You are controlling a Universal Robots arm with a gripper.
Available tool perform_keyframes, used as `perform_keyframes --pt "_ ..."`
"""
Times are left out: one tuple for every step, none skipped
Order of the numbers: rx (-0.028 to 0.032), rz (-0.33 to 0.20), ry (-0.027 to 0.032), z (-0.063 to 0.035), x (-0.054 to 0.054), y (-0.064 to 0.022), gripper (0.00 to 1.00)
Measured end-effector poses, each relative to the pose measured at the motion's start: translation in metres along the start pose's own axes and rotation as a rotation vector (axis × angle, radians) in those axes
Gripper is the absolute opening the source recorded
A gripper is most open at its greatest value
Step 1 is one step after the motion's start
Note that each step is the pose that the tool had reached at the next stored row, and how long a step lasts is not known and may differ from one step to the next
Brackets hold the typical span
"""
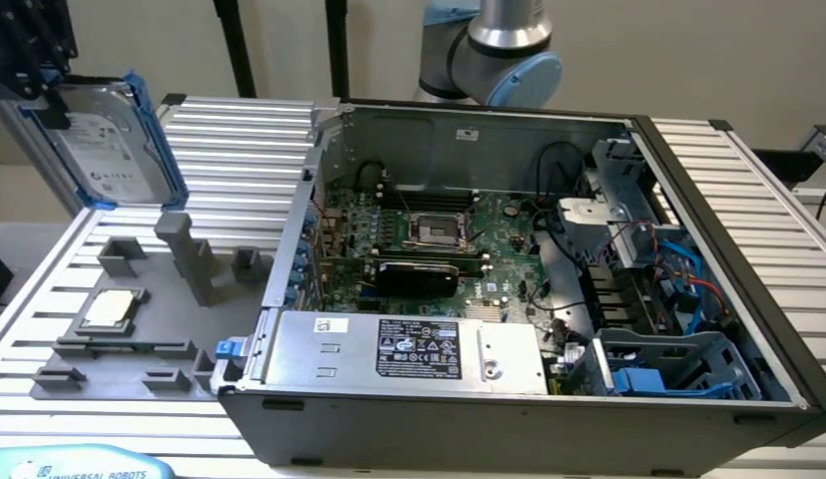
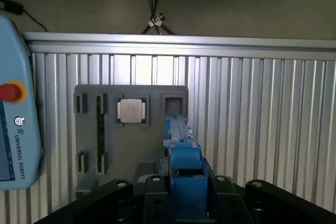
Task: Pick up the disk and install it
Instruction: 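Pick up the disk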
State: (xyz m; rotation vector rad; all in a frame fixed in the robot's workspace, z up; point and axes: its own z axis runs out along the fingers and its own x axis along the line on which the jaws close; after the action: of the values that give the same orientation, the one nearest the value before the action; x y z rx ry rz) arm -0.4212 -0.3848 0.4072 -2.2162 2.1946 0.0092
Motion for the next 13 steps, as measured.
perform_keyframes --pt "0.0000 0.000 0.0000 -0.0049 0.000 -0.0029 0.33" --pt "-0.0001 -0.001 0.0001 -0.0094 0.000 -0.0055 0.33" --pt "-0.0001 -0.001 0.0000 -0.0138 0.000 -0.0080 0.33" --pt "0.0000 -0.001 0.0000 -0.0181 0.000 -0.0108 0.33" --pt "0.0002 -0.002 -0.0002 -0.0215 0.000 -0.0145 0.33" --pt "0.0000 -0.003 -0.0002 -0.0241 0.000 -0.0186 0.33" --pt "-0.0002 -0.003 -0.0003 -0.0267 0.000 -0.0229 0.33" --pt "-0.0003 -0.004 -0.0005 -0.0291 0.000 -0.0273 0.33" --pt "-0.0005 -0.005 -0.0007 -0.0316 0.000 -0.0318 0.33" --pt "-0.0009 -0.005 -0.0009 -0.0342 0.000 -0.0364 0.33" --pt "-0.0013 -0.006 -0.0012 -0.0368 0.000 -0.0409 0.33" --pt "-0.0015 -0.006 -0.0015 -0.0397 0.000 -0.0458 0.33" --pt "-0.0016 -0.006 -0.0019 -0.0425 0.000 -0.0503 0.33"
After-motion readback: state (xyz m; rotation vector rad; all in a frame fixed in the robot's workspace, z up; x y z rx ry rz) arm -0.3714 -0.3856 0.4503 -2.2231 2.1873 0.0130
